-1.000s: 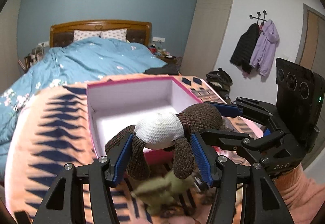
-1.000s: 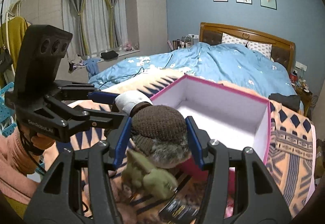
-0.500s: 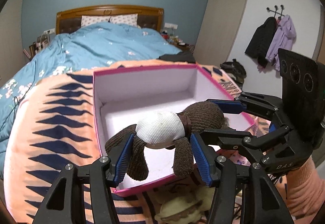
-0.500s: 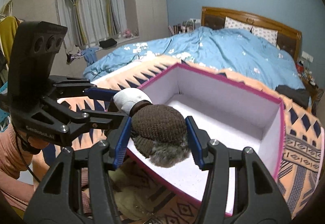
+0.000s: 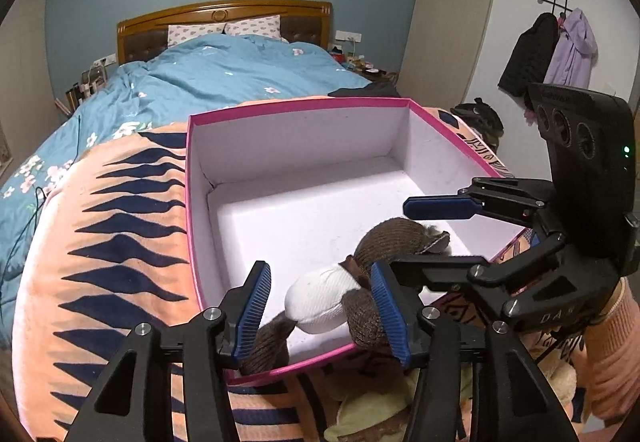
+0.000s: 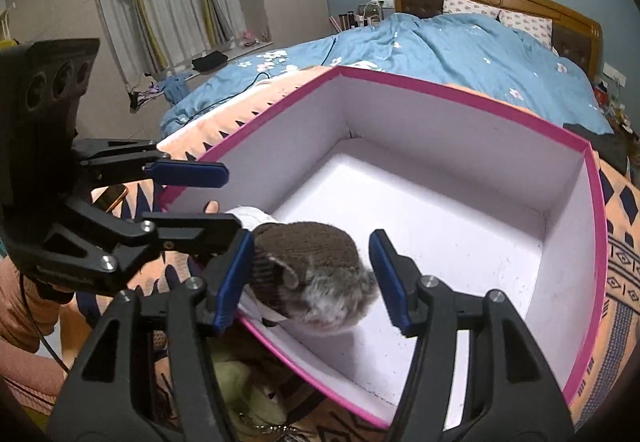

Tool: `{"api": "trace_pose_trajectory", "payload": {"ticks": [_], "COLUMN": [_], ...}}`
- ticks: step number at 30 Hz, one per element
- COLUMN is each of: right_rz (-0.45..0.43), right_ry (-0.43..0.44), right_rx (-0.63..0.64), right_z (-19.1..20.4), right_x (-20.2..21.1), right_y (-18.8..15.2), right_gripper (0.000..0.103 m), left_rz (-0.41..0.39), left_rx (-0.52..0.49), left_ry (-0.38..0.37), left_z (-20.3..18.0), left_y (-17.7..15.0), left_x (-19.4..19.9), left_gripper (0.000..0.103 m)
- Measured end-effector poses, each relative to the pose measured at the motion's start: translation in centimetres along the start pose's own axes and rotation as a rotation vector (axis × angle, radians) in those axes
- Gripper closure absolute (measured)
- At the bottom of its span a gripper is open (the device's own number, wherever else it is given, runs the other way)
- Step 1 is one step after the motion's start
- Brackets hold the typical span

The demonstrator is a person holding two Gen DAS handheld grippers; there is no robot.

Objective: Organize objects
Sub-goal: 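Carry the plush into the magenta box and open both grippers, then withdraw both grippers from the box toward the green plush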

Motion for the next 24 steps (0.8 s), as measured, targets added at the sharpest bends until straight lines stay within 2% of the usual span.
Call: {"api": "trace_pose_trajectory", "payload": {"ticks": [4, 10, 16, 24], "right_rz": [-0.024, -0.004, -0.011, -0.015], "right_ry": [-0.005, -0.021, -0.021, -0.001], "right_rx": [-0.056, -0.110, -0.166, -0.191], "right_z": [-1.0, -2.2, -3.2, -3.1], "right_x": [1.2, 1.9, 2.1, 2.0], "right_y": [-0.4, -1.8, -2.2, -2.2], "right_gripper": [0.039, 0.039, 0.038, 0.038], "left_rz": [-0.011, -0.018, -0.033, -0.038], "left_rx": [-0.001, 0.018, -0.019, -0.020], "left_ry": [0.009, -0.001, 0.041, 0.054], "left_z": [0.0, 0.5, 0.3, 0.7], "left_y": [-0.2, -0.7, -1.0, -0.9], "left_x": [0.2, 0.2, 0.6, 0.6], "left_gripper": [0.046, 0.039, 0.037, 0.037]}}
Point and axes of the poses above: each gripper's, at about its wrist camera, not at the fingertips, and x roughly against the way its jaws point, z to its left, y to its top, the point moved 9 cm from there along -x, roughly the way its jaws point, and after that the axes turned 5 degrees about -x, right-handed, at the moved point
